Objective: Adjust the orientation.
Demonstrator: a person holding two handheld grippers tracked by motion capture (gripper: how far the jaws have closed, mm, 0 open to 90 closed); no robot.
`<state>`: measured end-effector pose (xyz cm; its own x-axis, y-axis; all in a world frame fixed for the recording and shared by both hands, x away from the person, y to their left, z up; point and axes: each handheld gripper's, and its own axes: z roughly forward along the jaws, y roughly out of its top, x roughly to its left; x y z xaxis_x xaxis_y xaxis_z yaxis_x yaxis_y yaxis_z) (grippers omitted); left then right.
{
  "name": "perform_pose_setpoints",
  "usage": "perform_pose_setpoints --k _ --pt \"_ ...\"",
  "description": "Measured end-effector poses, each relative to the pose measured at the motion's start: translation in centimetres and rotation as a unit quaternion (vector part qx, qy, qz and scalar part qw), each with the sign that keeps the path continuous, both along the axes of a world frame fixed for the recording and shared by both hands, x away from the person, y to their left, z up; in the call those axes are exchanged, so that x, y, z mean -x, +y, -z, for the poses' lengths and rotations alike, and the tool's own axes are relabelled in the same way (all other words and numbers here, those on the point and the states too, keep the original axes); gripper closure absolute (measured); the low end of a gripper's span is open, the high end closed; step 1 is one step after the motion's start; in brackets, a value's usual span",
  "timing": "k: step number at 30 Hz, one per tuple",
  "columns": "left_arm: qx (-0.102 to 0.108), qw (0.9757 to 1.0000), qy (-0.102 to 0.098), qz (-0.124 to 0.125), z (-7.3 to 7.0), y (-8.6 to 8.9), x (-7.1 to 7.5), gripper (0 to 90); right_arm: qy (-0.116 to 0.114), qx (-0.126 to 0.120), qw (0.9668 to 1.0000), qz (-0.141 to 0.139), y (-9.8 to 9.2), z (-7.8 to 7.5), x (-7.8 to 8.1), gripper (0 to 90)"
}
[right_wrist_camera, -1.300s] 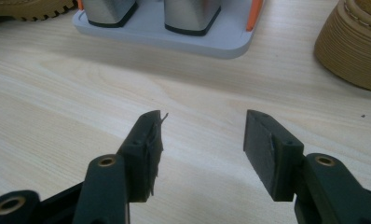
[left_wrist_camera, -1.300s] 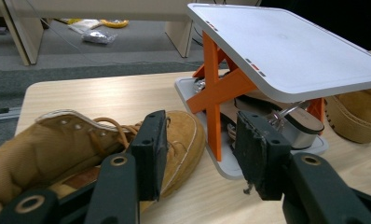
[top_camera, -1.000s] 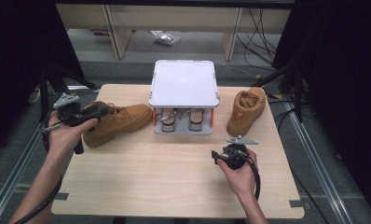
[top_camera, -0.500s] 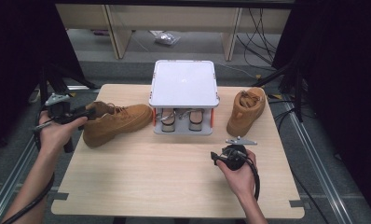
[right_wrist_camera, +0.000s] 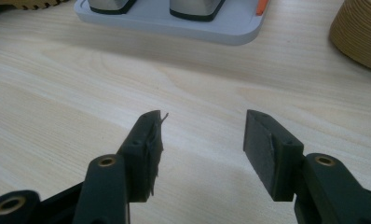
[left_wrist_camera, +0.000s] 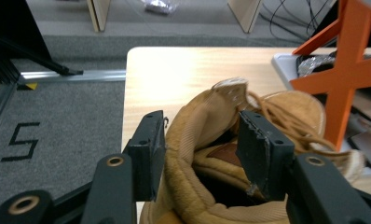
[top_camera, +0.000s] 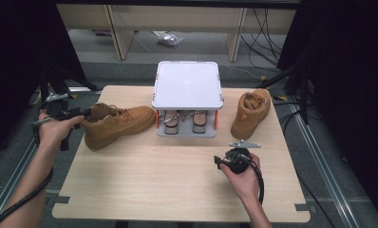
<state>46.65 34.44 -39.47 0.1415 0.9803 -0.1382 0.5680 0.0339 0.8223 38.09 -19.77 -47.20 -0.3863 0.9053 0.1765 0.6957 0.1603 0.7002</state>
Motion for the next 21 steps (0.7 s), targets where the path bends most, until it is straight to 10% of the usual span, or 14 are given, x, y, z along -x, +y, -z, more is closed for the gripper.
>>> perform_pose_setpoints --k 21 --pt "-0.044 0.997 0.056 0.029 1.6 0.5 -2.2 62.2 0.01 0.0 1.0 0.001 0.0 0.5 -0.1 47.6"
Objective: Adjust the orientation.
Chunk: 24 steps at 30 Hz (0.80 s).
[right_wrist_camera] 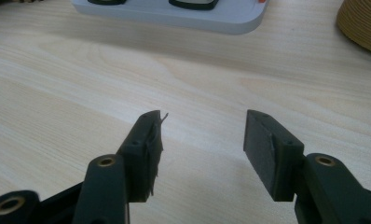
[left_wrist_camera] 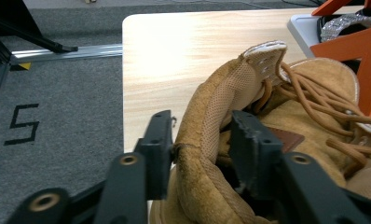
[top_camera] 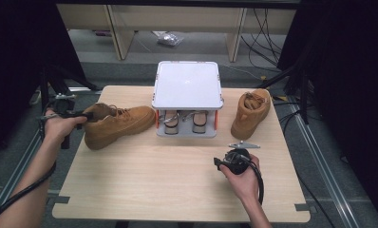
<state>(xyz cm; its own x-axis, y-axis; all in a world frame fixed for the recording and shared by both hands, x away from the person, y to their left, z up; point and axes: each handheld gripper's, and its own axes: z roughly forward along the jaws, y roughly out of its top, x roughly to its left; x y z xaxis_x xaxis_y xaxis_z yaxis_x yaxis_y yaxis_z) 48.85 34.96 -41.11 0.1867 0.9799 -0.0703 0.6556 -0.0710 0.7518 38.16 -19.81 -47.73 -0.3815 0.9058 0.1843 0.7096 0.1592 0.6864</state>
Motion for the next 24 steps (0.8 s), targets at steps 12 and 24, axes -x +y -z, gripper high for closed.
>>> perform_pose_setpoints --k 12,24 --pt "-0.001 0.9998 0.012 -0.014 -0.3 -0.5 0.5 73.5 0.015 -0.006 0.9998 0.008 0.1 0.0 0.2 47.6" --pt "0.018 0.9982 0.045 -0.035 -0.9 -1.5 2.6 74.4 0.001 -0.002 1.0 0.002 -0.2 0.2 0.1 47.6"
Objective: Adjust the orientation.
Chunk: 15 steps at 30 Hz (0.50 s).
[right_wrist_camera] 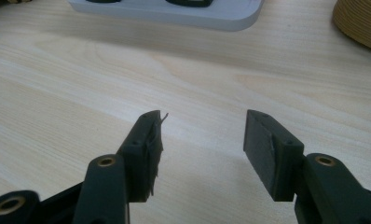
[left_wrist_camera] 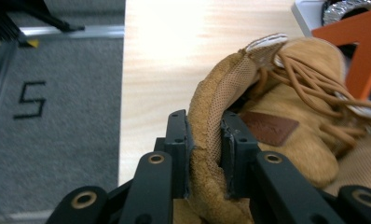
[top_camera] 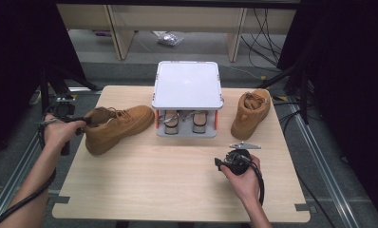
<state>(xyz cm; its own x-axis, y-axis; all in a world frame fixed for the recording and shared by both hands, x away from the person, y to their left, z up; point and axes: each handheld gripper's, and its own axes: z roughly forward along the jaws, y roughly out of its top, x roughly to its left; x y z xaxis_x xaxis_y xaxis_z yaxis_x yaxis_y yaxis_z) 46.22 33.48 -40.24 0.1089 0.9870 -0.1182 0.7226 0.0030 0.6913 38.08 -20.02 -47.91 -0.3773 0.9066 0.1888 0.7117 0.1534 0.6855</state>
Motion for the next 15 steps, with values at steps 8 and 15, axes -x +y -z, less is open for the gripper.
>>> perform_pose_setpoints --k 8,15 --pt "0.011 0.9999 -0.006 0.005 0.0 -0.6 1.9 71.7 0.011 -0.005 0.9999 0.006 0.2 -0.1 0.2 47.6" --pt "0.043 0.999 -0.006 0.009 0.0 -1.1 3.7 69.3 0.002 0.001 1.0 -0.001 0.1 0.0 0.1 47.6"
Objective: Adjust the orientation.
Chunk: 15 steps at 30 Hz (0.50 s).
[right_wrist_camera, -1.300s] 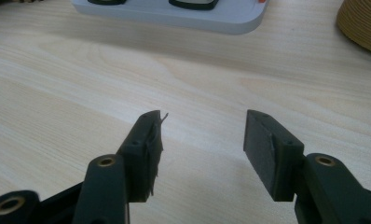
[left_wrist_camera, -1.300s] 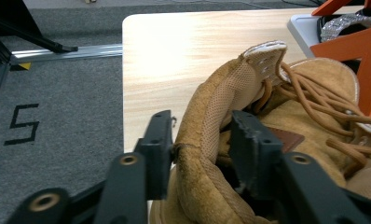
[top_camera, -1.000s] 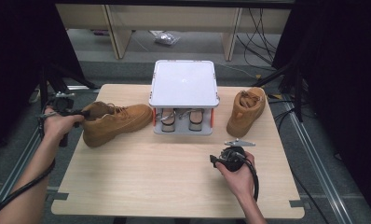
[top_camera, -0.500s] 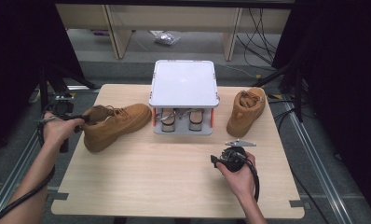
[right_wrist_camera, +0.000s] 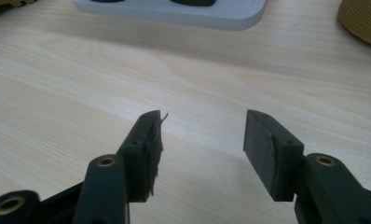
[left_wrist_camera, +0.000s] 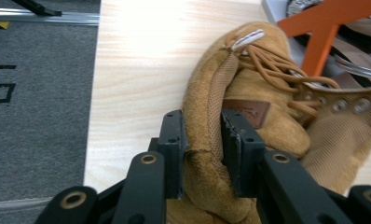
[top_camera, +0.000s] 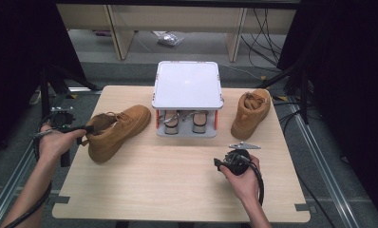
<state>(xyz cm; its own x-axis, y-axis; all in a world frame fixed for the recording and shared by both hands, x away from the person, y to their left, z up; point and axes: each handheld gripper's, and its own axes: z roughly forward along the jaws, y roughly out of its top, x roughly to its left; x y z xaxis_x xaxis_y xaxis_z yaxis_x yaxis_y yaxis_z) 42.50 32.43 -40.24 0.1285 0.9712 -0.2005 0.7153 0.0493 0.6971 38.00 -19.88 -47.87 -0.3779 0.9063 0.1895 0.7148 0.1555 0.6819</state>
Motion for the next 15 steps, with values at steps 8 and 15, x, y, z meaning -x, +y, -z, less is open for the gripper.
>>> perform_pose_setpoints --k 8,15 --pt "0.007 0.9998 0.007 0.019 -0.3 -1.0 1.9 66.9 -0.001 -0.003 1.0 -0.001 0.0 0.0 0.0 47.6" --pt "0.024 0.9996 -0.003 0.017 -0.2 -1.9 3.1 65.7 0.01 -0.011 0.9999 0.005 0.1 -0.2 0.1 47.6"
